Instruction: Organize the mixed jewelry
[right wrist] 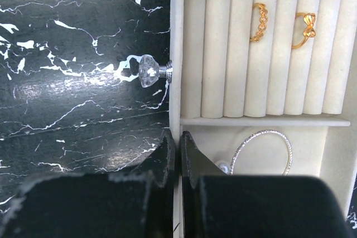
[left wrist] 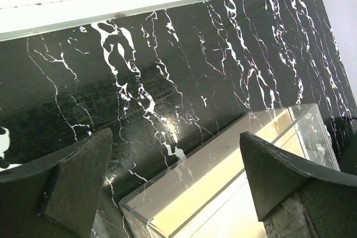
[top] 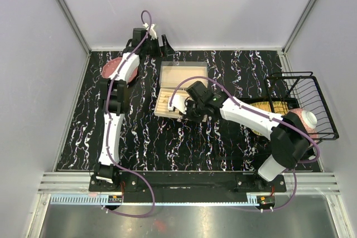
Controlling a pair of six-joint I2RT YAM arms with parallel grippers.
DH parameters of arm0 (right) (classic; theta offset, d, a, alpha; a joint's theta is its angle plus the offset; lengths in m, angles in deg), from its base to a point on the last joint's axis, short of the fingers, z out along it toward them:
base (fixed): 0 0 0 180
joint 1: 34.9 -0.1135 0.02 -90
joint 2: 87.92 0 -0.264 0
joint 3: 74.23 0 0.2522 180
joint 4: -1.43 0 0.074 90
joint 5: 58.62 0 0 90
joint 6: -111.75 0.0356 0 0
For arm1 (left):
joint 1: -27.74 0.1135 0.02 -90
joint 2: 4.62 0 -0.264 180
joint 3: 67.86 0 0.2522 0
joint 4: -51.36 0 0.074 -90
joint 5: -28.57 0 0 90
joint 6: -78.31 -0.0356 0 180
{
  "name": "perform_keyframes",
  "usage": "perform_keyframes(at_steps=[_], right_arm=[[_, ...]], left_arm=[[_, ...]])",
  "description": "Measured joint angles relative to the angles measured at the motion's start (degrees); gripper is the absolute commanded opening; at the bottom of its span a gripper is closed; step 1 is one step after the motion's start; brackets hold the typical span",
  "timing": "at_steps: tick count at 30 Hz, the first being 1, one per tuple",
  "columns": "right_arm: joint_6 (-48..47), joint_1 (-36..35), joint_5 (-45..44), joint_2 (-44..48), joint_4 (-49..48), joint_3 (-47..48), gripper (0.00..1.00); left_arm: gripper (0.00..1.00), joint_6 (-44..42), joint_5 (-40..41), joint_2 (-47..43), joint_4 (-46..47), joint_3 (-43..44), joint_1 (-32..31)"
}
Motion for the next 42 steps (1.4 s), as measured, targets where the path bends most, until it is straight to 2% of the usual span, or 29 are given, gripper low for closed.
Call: perform_keyframes(at_steps=[19, 42], right_arm=[[-10.34, 5.44, 6.56, -2.08, -2.86, -0.31, 0.0], [-16.68, 11.17, 12.31, -4.52, -4.2, -0.31, 0.0]], left_arm=[[0.99, 0.09, -2.73, 0.31, 0.31, 0.13, -1.07], [0.99, -0.76, -7.17, 0.31, 0.7, -2.29, -2.49]])
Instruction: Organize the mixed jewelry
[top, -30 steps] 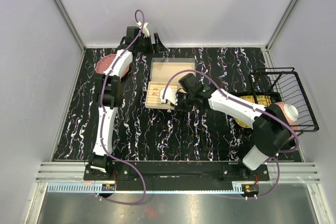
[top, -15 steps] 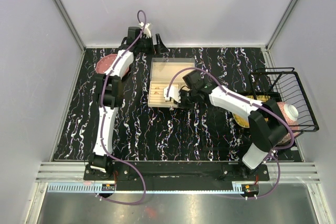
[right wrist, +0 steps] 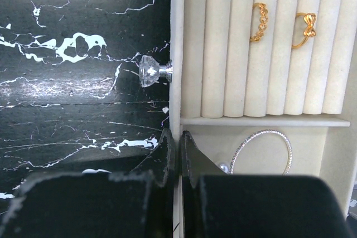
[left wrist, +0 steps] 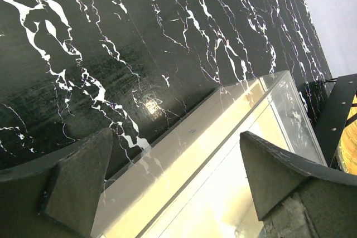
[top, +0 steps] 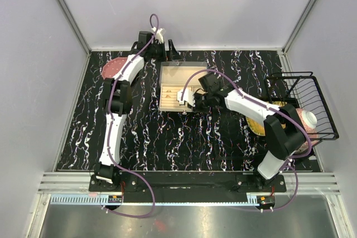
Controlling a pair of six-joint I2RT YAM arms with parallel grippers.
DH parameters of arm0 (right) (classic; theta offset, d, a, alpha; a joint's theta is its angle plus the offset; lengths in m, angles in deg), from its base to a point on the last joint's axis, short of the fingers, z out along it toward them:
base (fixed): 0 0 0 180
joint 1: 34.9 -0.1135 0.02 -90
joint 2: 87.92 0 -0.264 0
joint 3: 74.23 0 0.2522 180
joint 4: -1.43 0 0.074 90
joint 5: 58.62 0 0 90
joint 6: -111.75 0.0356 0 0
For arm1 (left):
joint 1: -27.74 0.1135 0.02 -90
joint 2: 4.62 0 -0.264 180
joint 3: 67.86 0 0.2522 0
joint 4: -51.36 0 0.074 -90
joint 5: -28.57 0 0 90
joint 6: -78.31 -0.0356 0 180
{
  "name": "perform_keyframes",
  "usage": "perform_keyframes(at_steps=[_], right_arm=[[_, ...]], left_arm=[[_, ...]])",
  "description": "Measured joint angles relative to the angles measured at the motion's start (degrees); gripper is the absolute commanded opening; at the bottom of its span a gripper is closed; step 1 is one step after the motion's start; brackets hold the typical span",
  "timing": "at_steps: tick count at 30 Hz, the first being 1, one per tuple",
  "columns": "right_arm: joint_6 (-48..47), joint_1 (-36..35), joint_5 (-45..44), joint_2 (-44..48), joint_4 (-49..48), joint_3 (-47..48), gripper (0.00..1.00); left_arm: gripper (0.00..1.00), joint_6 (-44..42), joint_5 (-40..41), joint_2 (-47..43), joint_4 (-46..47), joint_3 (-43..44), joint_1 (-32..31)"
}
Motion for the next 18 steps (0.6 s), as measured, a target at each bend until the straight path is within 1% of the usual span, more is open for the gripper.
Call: perform_keyframes(at_steps=[11, 18], right_arm=[[-1.33, 0.24, 0.09, -3.85, 0.2, 2.34, 0.0], [-1.64, 0.52, 0.31, -4.57, 0.68, 3.91, 0.0]], left_arm=[[0.99, -0.26, -1.09, 0.0, -0.22, -0.15, -0.31], [0.99, -0.39, -1.6, 0.0, -0.46, -0.26, -0.31]])
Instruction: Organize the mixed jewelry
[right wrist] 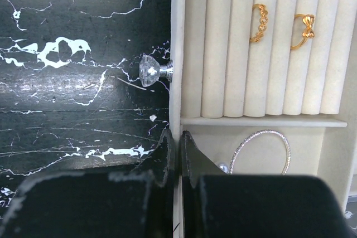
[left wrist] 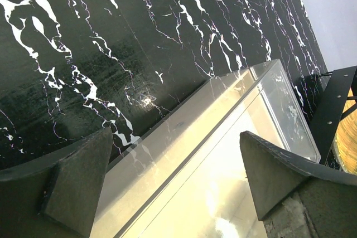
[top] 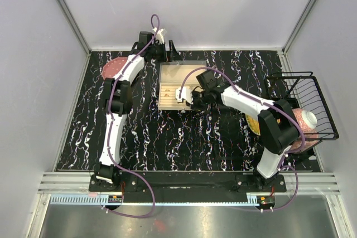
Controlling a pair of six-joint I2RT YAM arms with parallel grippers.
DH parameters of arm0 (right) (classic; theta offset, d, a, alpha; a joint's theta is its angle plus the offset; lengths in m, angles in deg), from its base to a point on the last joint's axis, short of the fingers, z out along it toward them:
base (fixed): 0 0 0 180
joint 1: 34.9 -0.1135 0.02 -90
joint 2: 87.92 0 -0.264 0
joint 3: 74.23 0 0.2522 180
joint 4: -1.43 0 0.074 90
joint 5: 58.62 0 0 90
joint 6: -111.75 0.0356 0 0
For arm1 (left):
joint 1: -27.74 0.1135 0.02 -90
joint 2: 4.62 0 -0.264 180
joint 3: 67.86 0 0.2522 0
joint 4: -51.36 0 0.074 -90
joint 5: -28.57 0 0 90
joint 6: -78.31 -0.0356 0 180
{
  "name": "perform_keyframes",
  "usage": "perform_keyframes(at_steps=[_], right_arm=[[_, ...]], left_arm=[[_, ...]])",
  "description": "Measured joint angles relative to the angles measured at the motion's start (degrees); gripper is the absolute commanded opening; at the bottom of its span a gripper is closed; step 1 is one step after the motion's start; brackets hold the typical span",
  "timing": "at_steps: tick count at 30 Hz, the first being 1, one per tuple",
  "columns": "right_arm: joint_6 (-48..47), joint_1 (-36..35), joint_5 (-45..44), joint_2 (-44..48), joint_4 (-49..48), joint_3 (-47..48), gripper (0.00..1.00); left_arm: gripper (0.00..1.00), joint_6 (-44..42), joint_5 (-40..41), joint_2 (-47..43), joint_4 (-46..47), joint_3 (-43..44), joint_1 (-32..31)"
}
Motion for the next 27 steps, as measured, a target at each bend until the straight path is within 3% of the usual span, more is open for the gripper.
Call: perform_keyframes(at_steps=[27], right_arm=[[-0.11, 0.33, 1.03, -0.9, 2.36, 1.99, 0.0]], left_arm=[[0.99, -0.48, -0.11, 0.0, 0.22, -0.96, -0.04]])
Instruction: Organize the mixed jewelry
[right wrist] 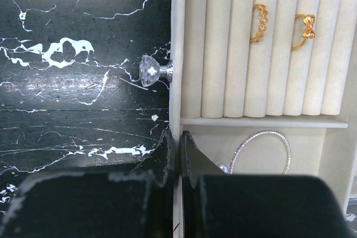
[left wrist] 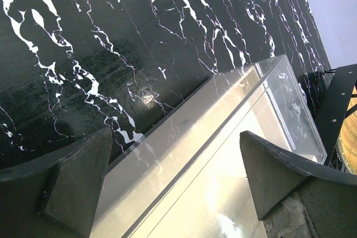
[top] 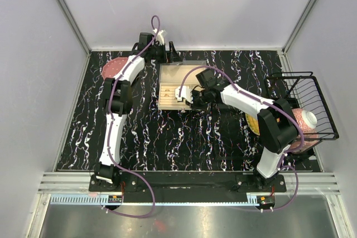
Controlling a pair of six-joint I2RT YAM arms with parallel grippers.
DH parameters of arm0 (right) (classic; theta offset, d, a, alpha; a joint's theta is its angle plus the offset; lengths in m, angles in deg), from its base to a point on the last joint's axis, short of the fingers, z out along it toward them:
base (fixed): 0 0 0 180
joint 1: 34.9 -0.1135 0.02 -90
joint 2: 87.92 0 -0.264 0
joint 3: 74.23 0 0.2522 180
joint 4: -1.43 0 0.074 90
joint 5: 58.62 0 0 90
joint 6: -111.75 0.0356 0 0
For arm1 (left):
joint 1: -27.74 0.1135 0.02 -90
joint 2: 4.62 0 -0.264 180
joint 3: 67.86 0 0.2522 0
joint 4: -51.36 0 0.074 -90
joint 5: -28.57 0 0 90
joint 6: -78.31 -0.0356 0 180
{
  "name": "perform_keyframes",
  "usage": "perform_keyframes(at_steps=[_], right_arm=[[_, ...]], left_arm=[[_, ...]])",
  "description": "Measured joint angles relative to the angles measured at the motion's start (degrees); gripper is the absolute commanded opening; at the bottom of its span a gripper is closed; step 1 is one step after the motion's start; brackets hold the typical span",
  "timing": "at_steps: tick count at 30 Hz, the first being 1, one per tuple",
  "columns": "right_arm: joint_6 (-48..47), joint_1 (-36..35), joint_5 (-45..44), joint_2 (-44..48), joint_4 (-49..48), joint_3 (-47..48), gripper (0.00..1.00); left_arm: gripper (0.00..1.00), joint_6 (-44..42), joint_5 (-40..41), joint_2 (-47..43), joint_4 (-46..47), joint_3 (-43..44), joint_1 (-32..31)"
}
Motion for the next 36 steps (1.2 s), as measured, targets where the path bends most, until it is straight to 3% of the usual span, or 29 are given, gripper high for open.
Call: perform_keyframes(at_steps=[36], right_arm=[[1.07, 0.0, 0.22, 0.63, 1.77, 1.07, 0.0]], left_arm=[[0.99, -0.42, 0.0, 0.0, 0.42, -0.87, -0.33]])
